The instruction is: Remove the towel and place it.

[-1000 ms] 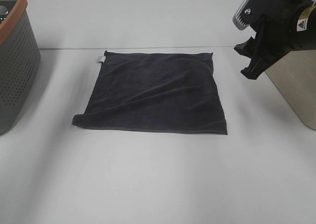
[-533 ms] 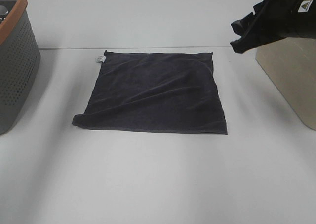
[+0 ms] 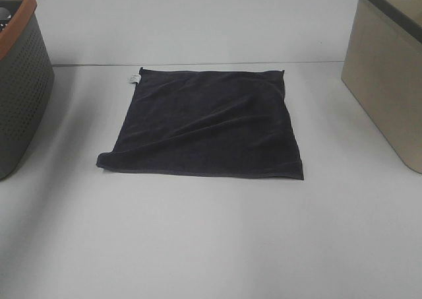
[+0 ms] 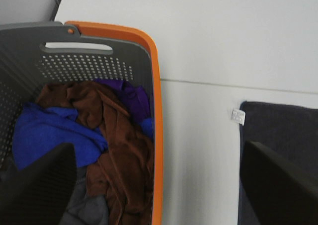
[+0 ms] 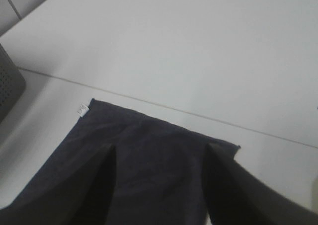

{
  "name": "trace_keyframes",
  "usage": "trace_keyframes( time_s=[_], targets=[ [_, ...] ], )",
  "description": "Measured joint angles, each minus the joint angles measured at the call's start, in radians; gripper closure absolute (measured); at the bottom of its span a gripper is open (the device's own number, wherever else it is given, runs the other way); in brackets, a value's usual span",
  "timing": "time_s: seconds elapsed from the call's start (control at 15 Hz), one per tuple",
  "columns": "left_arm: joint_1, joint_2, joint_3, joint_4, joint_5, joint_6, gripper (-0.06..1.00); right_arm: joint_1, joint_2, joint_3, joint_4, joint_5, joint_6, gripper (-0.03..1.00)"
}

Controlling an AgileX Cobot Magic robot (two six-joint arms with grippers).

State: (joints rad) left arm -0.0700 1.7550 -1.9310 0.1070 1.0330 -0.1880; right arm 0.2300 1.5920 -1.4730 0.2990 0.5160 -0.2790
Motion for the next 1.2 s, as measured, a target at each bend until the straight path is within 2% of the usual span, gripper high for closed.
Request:
trace_keyframes(
  time_s=[0.13,0.2,0.33,0.53,0.67,0.8,1.0,1.2],
  targets=[
    [0.031,0.0,-0.026,-0.054,0.11,0.063,0.11,-0.002,0.064,-0.174,-0.163,0.221,0.107,0.4],
    [0.043,0.0,-0.027,-0.059,0.157,0.077,0.11,-0.002,0.094,-0.253,-0.21,0.32,0.138,0.35],
    [0.052,-0.001,-0.027,-0.061,0.177,0.086,0.11,-0.002,0.126,-0.388,-0.276,0.464,0.159,0.28],
    [0.052,-0.04,-0.027,-0.093,0.18,0.088,0.11,-0.002,0.128,-0.477,-0.4,0.642,0.203,0.27],
    [0.052,-0.079,-0.027,-0.091,0.18,0.088,0.12,-0.002,0.127,-0.475,-0.464,0.687,0.221,0.27],
    [0.052,-0.194,0.065,-0.06,0.18,0.088,0.12,-0.002,0.065,-0.38,-0.48,0.694,0.228,0.27],
    [0.052,-0.342,0.298,-0.024,0.18,0.089,0.12,-0.002,-0.067,-0.221,-0.48,0.702,0.245,0.27],
    [0.052,-0.532,0.583,-0.023,0.147,0.091,0.12,-0.002,-0.224,0.018,-0.475,0.699,0.271,0.27]
  ],
)
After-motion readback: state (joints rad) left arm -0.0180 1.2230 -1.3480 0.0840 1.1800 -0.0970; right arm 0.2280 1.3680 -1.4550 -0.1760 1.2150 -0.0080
